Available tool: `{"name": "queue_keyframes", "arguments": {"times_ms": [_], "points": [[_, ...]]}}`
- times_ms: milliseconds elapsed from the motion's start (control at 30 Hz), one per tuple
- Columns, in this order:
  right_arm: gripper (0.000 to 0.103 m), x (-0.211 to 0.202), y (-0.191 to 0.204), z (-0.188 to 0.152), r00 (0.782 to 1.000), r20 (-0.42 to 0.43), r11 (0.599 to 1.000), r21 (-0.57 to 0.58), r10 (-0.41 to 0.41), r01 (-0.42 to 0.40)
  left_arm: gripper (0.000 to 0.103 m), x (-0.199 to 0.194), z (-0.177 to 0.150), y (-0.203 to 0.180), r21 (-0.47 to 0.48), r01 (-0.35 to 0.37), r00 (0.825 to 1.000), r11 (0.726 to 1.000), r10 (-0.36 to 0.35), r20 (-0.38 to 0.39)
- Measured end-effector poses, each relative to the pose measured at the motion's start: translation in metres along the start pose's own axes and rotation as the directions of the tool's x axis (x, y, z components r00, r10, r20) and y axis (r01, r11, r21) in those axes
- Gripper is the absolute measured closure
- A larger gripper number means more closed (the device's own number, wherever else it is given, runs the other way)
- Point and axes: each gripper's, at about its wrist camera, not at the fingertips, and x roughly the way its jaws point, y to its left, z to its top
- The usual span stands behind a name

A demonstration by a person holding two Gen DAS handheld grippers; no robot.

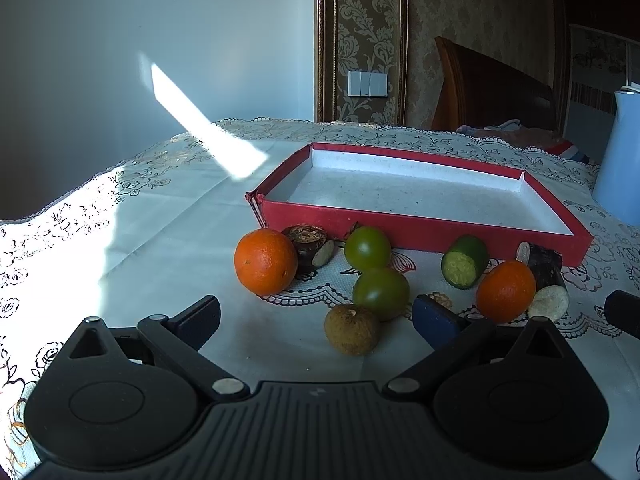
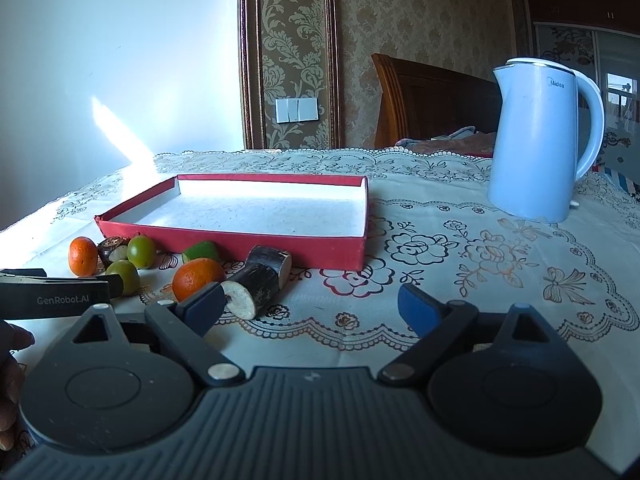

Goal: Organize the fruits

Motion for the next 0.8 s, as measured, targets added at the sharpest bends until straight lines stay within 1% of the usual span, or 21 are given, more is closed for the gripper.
{"name": "queue_keyframes", "arguments": {"times_ms": [133, 233, 300, 367, 433, 500, 567, 600, 667, 700, 733, 767, 800], "points": [[0.010, 0.001, 0.001, 0.000, 1.000, 0.000, 1.000, -0.004, 0.008, -0.008, 0.000, 0.000, 0.000, 0.000, -0.001, -0.001, 1.000, 1.000, 0.001, -0.001], [0.010, 0.000, 0.002, 0.000, 1.000, 0.000, 0.999, -0.014, 0.031, -0.031, 0.000, 0.000, -0.001, 0.002, -0.010, 0.003, 1.000, 1.000, -0.003, 0.000], [0.013, -0.001, 0.003, 0.000, 0.999, -0.008, 0.999, -0.016, 0.051, -0.051, 0.000, -0.002, -0.002, 0.004, -0.020, 0.002, 1.000, 1.000, -0.002, 0.007], [0.015, -0.002, 0.005, -0.001, 0.998, -0.017, 0.997, -0.028, 0.066, -0.067, 0.000, -0.008, -0.004, 0.010, -0.027, 0.014, 0.999, 1.000, -0.013, 0.033], [0.017, -0.005, 0.009, -0.001, 0.997, -0.024, 0.995, -0.051, 0.080, -0.081, 0.000, -0.015, -0.005, 0.015, -0.008, -0.013, 0.998, 1.000, 0.014, 0.064], [0.019, -0.007, 0.013, -0.002, 0.994, -0.031, 0.991, -0.073, 0.109, -0.111, 0.000, -0.023, -0.006, 0.024, -0.005, -0.012, 0.996, 1.000, 0.012, 0.088], [0.024, -0.007, 0.020, -0.002, 0.989, -0.045, 0.986, -0.085, 0.141, -0.144, 0.000, -0.031, -0.006, 0.036, -0.031, 0.008, 0.995, 0.999, -0.005, 0.101], [0.024, -0.007, 0.024, -0.003, 0.987, -0.052, 0.983, -0.094, 0.153, -0.157, 0.000, -0.035, -0.007, 0.042, -0.037, 0.018, 0.994, 0.999, -0.014, 0.109], [0.024, -0.006, 0.031, -0.003, 0.984, -0.058, 0.978, -0.112, 0.169, -0.174, 0.000, -0.038, -0.008, 0.048, -0.035, 0.011, 0.994, 0.999, -0.007, 0.109], [0.026, -0.006, 0.034, -0.003, 0.982, -0.065, 0.976, -0.118, 0.175, -0.182, 0.000, -0.038, -0.008, 0.051, -0.032, 0.006, 0.995, 0.999, -0.003, 0.104], [0.035, -0.004, 0.036, -0.003, 0.980, -0.077, 0.974, -0.119, 0.183, -0.191, 0.000, -0.037, -0.009, 0.053, -0.030, 0.002, 0.995, 1.000, 0.001, 0.098], [0.041, -0.001, 0.039, -0.003, 0.977, -0.092, 0.972, -0.115, 0.194, -0.204, 0.000, -0.036, -0.010, 0.054, -0.032, -0.005, 0.996, 0.999, 0.008, 0.090], [0.042, 0.000, 0.040, -0.003, 0.974, -0.100, 0.971, -0.113, 0.201, -0.212, 0.000, -0.035, -0.010, 0.055, -0.037, -0.010, 0.997, 0.999, 0.013, 0.082]]}}
